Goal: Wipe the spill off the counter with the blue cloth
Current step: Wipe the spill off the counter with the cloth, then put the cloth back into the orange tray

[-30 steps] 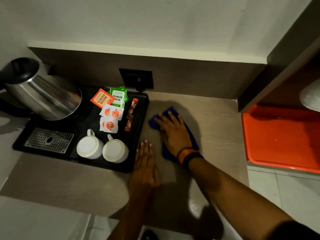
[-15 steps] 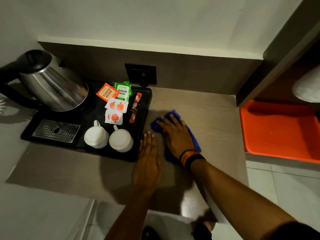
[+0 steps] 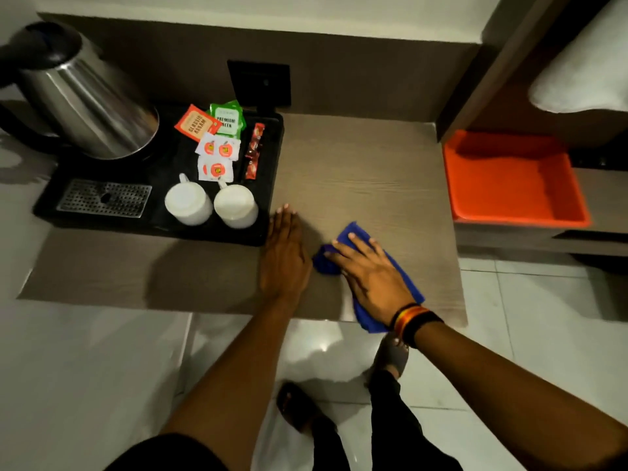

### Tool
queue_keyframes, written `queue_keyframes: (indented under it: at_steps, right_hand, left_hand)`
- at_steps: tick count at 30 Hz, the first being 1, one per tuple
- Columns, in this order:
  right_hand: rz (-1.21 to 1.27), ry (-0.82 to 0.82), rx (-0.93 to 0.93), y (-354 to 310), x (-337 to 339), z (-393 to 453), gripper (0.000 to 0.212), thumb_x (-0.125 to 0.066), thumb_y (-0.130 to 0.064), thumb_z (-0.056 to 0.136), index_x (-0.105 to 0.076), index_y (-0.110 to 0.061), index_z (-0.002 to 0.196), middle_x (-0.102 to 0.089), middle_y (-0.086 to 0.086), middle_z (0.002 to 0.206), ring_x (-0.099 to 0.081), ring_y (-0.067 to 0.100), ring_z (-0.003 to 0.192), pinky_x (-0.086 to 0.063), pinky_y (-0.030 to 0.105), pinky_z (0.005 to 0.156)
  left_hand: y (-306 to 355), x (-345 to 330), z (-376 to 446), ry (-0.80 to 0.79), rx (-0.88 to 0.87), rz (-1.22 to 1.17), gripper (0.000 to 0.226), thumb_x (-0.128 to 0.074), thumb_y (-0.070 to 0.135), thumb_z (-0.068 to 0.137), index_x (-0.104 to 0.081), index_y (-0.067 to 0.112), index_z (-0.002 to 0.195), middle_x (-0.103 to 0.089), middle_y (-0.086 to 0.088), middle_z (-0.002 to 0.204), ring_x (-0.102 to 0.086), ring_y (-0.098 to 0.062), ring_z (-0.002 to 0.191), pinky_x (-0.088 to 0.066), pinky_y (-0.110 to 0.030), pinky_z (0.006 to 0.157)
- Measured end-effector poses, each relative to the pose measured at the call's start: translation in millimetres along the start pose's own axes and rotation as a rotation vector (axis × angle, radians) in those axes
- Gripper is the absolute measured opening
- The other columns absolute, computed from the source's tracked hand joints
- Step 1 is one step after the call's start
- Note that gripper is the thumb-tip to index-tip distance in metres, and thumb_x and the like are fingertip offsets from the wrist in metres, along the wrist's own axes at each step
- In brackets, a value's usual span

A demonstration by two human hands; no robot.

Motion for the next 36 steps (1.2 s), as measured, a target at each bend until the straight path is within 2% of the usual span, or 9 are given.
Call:
queue_keyframes:
  at_steps: [8, 12, 18, 22, 25, 27, 32, 34, 36]
  right_hand:
    - [0.004, 0.144, -0.304, 60.5, 27.8, 92.9, 0.048, -0.043, -0.021, 0.104, -0.045, -0.03, 0.151, -0.041, -0.005, 0.161, -0.024, 0.028, 0.155, -0.014, 0.052, 0.127]
    - [-0.002, 0.073, -0.111, 9.4, 0.7, 86.9, 0.053, -0.049, -0.017, 0.097, -0.048, -0.028, 0.149, -0.044, -0.003, 0.159, -0.029, 0.029, 0.153, -0.016, 0.055, 0.125]
    - [-0.024, -0.032, 0.057, -16.3, -9.0, -58.8, 0.065, -0.046, -0.012, 0.09, -0.044, -0.031, 0.152, -0.036, -0.01, 0.163, -0.018, 0.022, 0.156, -0.01, 0.045, 0.128]
    - [0.242, 0.188, -0.242, 50.4, 38.6, -97.6, 0.062, -0.055, 0.002, 0.092, -0.053, -0.031, 0.144, -0.047, -0.011, 0.155, -0.03, 0.009, 0.15, -0.019, 0.039, 0.128]
    - [0.304, 0.484, -0.521, 127.8, 93.2, -94.1, 0.06, -0.053, 0.015, 0.088, -0.061, -0.018, 0.138, -0.06, 0.006, 0.143, -0.053, 0.026, 0.136, -0.032, 0.037, 0.121]
    - [0.301, 0.569, -0.617, 178.7, 126.9, -78.0, 0.064, -0.048, 0.019, 0.083, -0.062, -0.011, 0.138, -0.061, 0.013, 0.142, -0.055, 0.031, 0.134, -0.034, 0.039, 0.12]
    - [0.233, 0.594, -0.654, 283.2, 172.0, -9.5, 0.056, -0.051, 0.014, 0.081, -0.064, -0.001, 0.133, -0.063, 0.019, 0.138, -0.058, 0.035, 0.13, -0.039, 0.045, 0.116]
    - [0.237, 0.549, -0.649, 314.4, 164.5, 20.1, 0.055, -0.054, 0.011, 0.081, -0.063, -0.002, 0.134, -0.062, 0.02, 0.139, -0.058, 0.035, 0.131, -0.039, 0.047, 0.116]
    - [0.262, 0.502, -0.654, 334.1, 146.2, 43.9, 0.052, -0.054, 0.007, 0.086, -0.063, -0.005, 0.135, -0.063, 0.018, 0.139, -0.057, 0.034, 0.131, -0.038, 0.048, 0.117]
  left_hand:
    - [-11.0, -8.7, -13.6, 0.02, -0.029, 0.067, 0.064, -0.043, 0.009, 0.099, -0.023, 0.004, 0.16, -0.022, -0.014, 0.171, -0.015, -0.028, 0.16, -0.016, -0.043, 0.132]
    - [-9.0, -3.2, -14.2, 0.03, -0.029, 0.006, 0.063, -0.049, 0.0, 0.095, -0.033, 0.002, 0.156, -0.032, -0.017, 0.166, -0.026, -0.032, 0.156, -0.021, -0.044, 0.13]
    - [3.1, 18.2, -22.6, 0.043, -0.011, -0.116, 0.056, -0.048, -0.007, 0.097, -0.042, 0.001, 0.152, -0.04, -0.017, 0.162, -0.033, -0.03, 0.154, -0.032, -0.053, 0.126]
    - [32.8, -0.1, -14.9, -0.022, -0.077, -0.01, 0.063, -0.046, -0.005, 0.094, -0.035, 0.002, 0.156, -0.032, -0.017, 0.167, -0.024, -0.033, 0.157, -0.022, -0.053, 0.13]
    - [93.6, -37.5, 5.1, -0.108, -0.167, 0.032, 0.067, -0.044, 0.0, 0.095, -0.026, 0.007, 0.16, -0.023, -0.013, 0.171, -0.016, -0.03, 0.16, -0.017, -0.05, 0.131]
    - [147.5, -64.8, 20.9, -0.144, -0.249, 0.06, 0.065, -0.037, 0.011, 0.097, -0.024, 0.008, 0.161, -0.02, -0.012, 0.172, -0.014, -0.029, 0.16, -0.017, -0.048, 0.131]
    - [242.0, -127.0, 66.0, -0.209, -0.273, 0.076, 0.065, -0.026, 0.019, 0.099, -0.015, 0.007, 0.162, -0.011, -0.013, 0.173, -0.005, -0.028, 0.161, -0.003, -0.044, 0.133]
    - [258.4, -148.0, 88.1, -0.231, -0.238, 0.098, 0.067, -0.015, 0.028, 0.098, -0.009, 0.008, 0.162, -0.006, -0.011, 0.173, 0.0, -0.027, 0.161, 0.001, -0.043, 0.133]
    - [263.7, -164.4, 106.3, -0.251, -0.202, 0.103, 0.065, -0.021, 0.028, 0.102, -0.008, 0.009, 0.162, -0.004, -0.012, 0.173, 0.002, -0.026, 0.161, 0.003, -0.042, 0.133]
Point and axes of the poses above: each hand's wrist, its own z-axis towards the middle knuckle, its own x-axis out of the back of the hand, y = z × x, the point moved 8 cm from there along z, towards the middle knuckle
